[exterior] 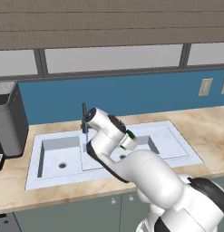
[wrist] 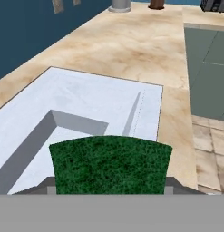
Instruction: Soak the sponge with water for a few seconds and then drop it inside the sink.
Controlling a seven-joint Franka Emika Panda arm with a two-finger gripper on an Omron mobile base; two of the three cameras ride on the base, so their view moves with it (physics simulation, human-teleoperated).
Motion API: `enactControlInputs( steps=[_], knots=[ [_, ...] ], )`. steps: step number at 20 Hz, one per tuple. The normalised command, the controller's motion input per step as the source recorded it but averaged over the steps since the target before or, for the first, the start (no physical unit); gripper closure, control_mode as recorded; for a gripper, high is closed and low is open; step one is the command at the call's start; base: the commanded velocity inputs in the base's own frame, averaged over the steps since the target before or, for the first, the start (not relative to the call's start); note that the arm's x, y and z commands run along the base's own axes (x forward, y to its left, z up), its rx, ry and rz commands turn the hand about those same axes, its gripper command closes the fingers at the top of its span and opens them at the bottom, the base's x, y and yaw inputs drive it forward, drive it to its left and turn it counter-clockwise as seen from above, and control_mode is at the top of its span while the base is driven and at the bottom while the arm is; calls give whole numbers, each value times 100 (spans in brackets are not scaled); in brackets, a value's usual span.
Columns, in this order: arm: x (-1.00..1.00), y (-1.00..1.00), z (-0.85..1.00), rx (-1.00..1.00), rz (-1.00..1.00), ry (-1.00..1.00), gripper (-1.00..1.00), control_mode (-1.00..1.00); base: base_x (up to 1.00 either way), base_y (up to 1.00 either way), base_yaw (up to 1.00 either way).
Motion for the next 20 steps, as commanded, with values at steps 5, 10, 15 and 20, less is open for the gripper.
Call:
enactControlInputs(
  steps=[5,10,15,20],
  knots=[
    [-12,2,0,-1,1,0,100,-100,0,0,0],
    [-29,6,0,0,5,2,100,-100,0,0,0],
    [-36,23,0,-4,10,7,100,-100,0,0,0],
    [-14,29,0,-8,12,13,100,-100,0,0,0]
  ],
)
